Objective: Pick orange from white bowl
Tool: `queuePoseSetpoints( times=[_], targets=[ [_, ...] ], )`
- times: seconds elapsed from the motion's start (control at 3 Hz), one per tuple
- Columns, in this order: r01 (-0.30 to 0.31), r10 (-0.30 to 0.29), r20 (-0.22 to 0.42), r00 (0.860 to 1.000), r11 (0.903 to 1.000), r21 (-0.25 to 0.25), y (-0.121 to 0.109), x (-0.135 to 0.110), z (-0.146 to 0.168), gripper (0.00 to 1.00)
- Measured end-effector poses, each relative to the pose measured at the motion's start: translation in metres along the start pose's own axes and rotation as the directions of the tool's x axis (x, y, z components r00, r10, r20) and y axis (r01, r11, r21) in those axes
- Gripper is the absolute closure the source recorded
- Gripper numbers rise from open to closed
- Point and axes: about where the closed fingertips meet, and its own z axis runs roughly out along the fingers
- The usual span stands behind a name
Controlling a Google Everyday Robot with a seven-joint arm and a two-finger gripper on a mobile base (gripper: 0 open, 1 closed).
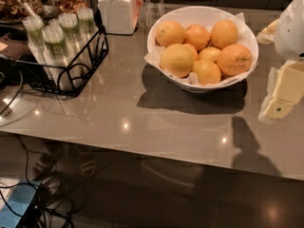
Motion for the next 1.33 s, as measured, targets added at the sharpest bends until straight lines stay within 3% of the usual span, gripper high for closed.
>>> queuePoseSetpoints(
  times=[0.33, 0.67, 1.33],
  targets=[
    [0.000, 0.000, 0.000, 1.000, 1.0000, 0.000, 0.000, 0.000, 0.000, 0.00],
    [-0.005, 0.005, 0.028, 1.000, 1.0000, 0.006, -0.017, -0.009, -0.001, 0.00],
    [-0.007, 0.006, 0.145, 0.989, 0.9999, 0.011, -0.081, -0.042, -0.004, 0.00]
  ],
)
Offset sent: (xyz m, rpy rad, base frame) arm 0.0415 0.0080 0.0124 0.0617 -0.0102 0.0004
